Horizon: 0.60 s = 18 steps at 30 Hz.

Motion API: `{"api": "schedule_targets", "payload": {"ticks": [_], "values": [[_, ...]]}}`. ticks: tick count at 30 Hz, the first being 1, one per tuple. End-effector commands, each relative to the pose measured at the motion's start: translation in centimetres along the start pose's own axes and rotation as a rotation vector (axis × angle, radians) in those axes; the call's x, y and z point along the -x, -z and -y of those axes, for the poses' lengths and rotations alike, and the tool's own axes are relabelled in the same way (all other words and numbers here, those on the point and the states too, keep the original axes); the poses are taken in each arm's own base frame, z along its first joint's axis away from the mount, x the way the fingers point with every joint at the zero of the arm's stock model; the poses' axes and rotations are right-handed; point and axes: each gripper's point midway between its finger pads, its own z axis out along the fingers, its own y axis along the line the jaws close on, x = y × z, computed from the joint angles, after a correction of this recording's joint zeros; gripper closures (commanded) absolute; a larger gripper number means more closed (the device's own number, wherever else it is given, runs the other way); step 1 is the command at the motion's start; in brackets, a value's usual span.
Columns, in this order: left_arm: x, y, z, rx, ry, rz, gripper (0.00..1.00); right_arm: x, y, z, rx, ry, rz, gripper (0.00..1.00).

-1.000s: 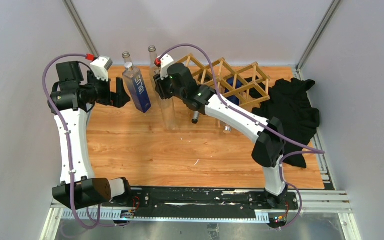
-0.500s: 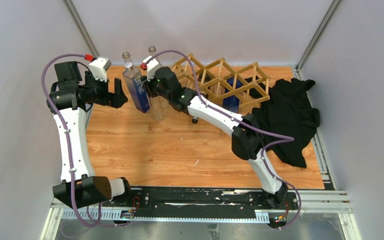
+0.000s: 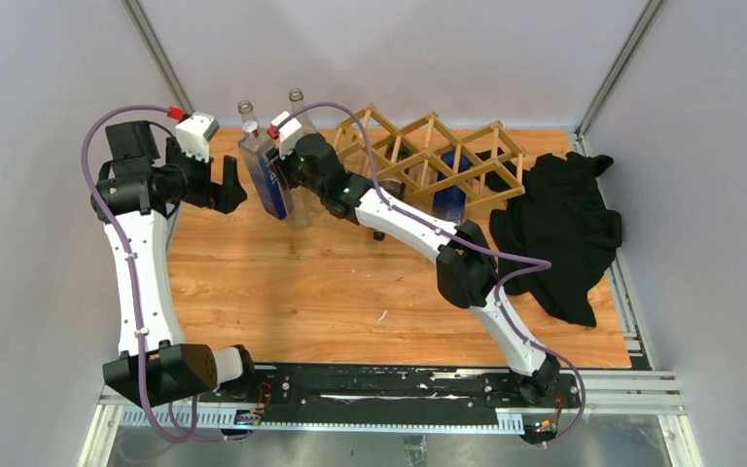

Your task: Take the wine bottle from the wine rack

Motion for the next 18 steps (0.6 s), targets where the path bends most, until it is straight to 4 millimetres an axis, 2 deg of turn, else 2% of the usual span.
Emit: {"api": "schedule_targets", "payload": {"ticks": [1,2,4,7,10,12,18], "values": [[-0.5,0.3,0.1,-0.001,-0.015,-0.005,0.0,3.6,-0.3,-0.9,0.013,0.02,0.115,1.0],[-0.5,0.2,0.1,-0.002,-0.011,-0.006,0.0,3.2,-0.5,-1.0,0.015,0.021,0.109,0.97],[-0.5,0.2,0.2,-0.008,-0.008,-0.005,0.0,2.8,-0.6,-1.3,0.023,0.025,0.102,0.83],[-0.6,0.2,0.4,-0.015,-0.006,-0.005,0.0,3.0,-0.5,-1.7,0.032,0.034,0.103,0.52],[-0.6,0.3,0.5,-0.016,-0.009,-0.002,0.0,4.1,0.0,-2.0,0.034,0.04,0.118,0.29],[-0.4,0.6,0.6,-0.02,-0.018,0.0,0.0,5.4,0.5,-2.0,0.034,0.039,0.135,0.23],[-0.2,1.2,1.4,-0.043,-0.032,0.001,0.0,8.6,2.2,-1.9,0.032,0.039,0.177,0.21]]}}
